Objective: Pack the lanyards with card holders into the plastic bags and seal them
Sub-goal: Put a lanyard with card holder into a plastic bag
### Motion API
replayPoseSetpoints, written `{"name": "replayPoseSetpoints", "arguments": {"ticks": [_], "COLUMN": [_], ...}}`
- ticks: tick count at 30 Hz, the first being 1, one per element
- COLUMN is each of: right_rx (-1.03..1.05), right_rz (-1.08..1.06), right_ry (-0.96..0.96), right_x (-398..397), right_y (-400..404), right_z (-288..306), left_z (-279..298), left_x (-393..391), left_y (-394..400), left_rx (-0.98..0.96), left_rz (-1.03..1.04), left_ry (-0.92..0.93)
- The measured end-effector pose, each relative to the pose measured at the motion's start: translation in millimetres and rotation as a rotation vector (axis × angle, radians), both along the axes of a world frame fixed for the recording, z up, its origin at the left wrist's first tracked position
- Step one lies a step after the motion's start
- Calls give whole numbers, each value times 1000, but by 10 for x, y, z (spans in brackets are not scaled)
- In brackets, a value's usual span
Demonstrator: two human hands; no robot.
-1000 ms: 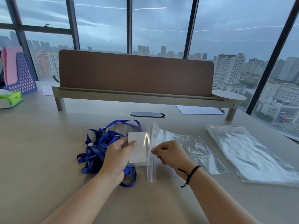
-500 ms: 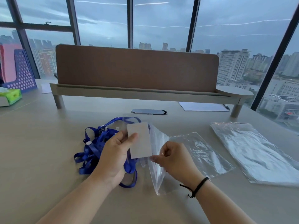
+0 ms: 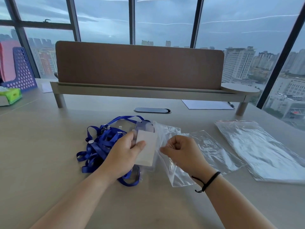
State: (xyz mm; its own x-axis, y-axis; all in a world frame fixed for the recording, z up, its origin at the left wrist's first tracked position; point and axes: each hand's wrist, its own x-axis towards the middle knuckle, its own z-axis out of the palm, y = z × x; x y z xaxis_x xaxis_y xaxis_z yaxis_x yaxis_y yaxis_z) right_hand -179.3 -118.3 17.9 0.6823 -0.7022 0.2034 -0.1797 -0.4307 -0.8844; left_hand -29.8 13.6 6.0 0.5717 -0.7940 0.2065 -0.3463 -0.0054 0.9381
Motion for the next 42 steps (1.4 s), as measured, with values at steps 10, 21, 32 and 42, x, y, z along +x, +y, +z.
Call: {"name": "replayPoseSetpoints", "arguments": {"ticks": [10,21,32,42], "right_rx": [114,-143,-248,-315], "right_rz": [2,-45,111,147], "right_ry": [-35,38,51,-3], "right_x": [-12,-128,-157,-230], "right_y": [-29,-70,15,-36], "right_z": [24,126,198,242], "left_z": [3,61,-64,359], "left_x": [-29,-143,-332,-458], "left_y": [119,108,-213,-496], "left_rx": [-7,16,-82,366], "left_rz": [160,89,-100,-378], "left_ry": [-999,-1335,-1608,-1739]}}
